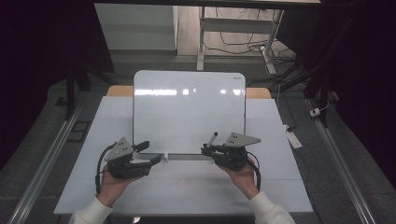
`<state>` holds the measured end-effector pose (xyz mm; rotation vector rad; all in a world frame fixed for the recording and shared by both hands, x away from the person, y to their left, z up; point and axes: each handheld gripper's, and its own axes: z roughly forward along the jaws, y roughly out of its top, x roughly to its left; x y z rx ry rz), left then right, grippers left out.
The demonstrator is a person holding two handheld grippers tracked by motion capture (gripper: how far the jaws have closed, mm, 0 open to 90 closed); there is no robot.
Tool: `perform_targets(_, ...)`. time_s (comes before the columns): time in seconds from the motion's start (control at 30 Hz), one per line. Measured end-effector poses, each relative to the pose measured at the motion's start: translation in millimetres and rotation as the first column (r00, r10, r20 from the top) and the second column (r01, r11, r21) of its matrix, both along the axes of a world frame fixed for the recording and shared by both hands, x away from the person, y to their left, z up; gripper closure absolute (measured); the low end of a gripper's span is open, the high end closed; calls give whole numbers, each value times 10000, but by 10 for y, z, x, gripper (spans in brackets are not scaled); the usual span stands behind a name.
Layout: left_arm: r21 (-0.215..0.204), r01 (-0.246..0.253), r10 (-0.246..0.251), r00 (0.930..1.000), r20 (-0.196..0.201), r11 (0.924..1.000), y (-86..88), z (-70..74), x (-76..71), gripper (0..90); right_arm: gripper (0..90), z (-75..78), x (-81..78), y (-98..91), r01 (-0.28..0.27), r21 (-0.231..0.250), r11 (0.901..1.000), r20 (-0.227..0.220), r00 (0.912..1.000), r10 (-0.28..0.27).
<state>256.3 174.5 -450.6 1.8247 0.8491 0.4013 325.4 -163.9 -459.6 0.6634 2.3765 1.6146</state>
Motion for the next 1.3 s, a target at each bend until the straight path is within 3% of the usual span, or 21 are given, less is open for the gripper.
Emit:
perform_targets(0.37, 45, 1206, -1206, 9927, 47, 9927, -500, 102, 148, 325, 775, -138, -85, 70, -569, -281, 9980, -539, 9970, 553)
perform_targets(0.47, 27, 1670, -1670, 9859, 91, 9860, -639, 129, 174, 344, 775, -176, -103, 131, -844, -286, 9960, -790, 9935, 819)
perform_targets(0.57, -126, 2266, -2264, 9740, 116, 9739, -769, 158, 218, 376, 775, -195, -127, 191, -1149, -321, 9929, -1003, 9887, 1111)
perform_targets(0.67, -14, 2685, -2684, 9630, 228, 9633, -872, 168, 247, 433, 775, -209, -146, 245, -1424, -327, 9893, -1111, 9842, 1380)
perform_targets(0.77, -129, 2935, -2929, 9556, 333, 9559, -920, 161, 256, 557, 775, -217, -165, 284, -1585, -308, 9869, -1218, 9806, 1537)
perform_targets(0.9, -2, 2858, -2855, 9572, 468, 9583, -926, 158, 246, 797, 774, -226, -184, 298, -1672, -201, 9857, -1395, 9767, 1628)
perform_targets(1.13, 279, 2609, -2618, 9644, 366, 9650, -911, 165, 211, 813, 758, -265, -198, 343, -1592, 12, 9872, -1648, 9737, 1573)
perform_targets(1.2, 392, 2398, -2416, 9692, 476, 9700, -873, 179, 207, 814, 686, -265, -215, 351, -1474, 196, 9889, -1634, 9753, 1486)
perform_targets(1.3, 281, 2015, -2026, 9784, 411, 9791, -740, 206, 240, 814, 612, -207, -249, 305, -1038, 456, 9936, -1320, 9852, 1090)
